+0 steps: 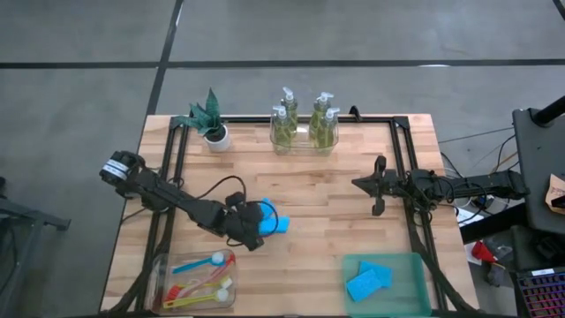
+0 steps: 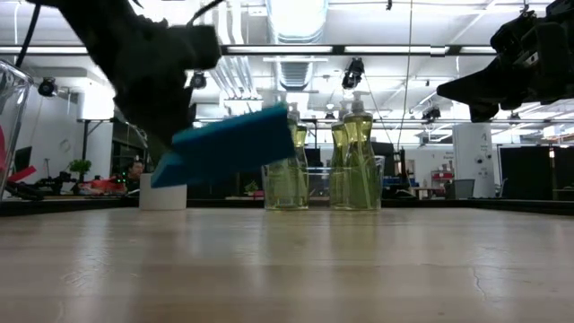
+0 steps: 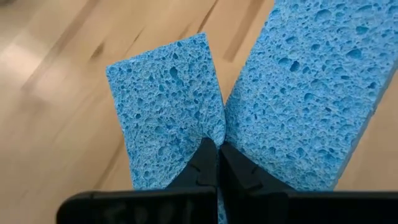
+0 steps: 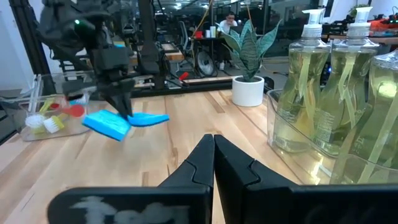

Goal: Pick & Place Kitchen Sink Supplies
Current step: Put the blue sponge into the green bin

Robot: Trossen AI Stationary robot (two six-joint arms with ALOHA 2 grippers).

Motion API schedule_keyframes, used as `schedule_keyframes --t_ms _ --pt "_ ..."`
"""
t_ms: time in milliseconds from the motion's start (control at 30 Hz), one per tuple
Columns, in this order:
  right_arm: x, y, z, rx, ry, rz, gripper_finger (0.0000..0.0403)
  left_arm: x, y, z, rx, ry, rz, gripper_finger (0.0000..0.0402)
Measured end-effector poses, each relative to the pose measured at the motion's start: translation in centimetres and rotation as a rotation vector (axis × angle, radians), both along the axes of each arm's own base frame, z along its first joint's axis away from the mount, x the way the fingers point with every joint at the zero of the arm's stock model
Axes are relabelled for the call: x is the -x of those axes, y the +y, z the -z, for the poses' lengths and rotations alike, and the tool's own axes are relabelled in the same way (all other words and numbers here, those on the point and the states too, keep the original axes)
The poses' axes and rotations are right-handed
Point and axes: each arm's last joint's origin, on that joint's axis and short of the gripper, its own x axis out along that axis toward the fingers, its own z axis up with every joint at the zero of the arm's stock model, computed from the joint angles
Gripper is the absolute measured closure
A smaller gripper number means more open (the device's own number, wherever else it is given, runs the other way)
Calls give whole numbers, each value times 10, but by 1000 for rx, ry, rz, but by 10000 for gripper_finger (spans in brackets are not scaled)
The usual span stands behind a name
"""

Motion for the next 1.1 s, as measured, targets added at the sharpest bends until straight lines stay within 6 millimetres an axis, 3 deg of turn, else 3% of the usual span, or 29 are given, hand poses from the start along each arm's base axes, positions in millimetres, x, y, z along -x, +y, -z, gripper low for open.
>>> schedule_keyframes --t_ms 500,633,800,1100 --pt "0 0 0 0 1 0 394 15 8 38 13 146 -22 349" --pt "0 0 0 0 0 0 394 15 8 39 30 152 -30 351" --pt "0 0 0 0 1 0 394 11 8 34 17 143 -7 395" --pt "0 0 0 0 1 0 394 -1 4 13 -76 74 43 401"
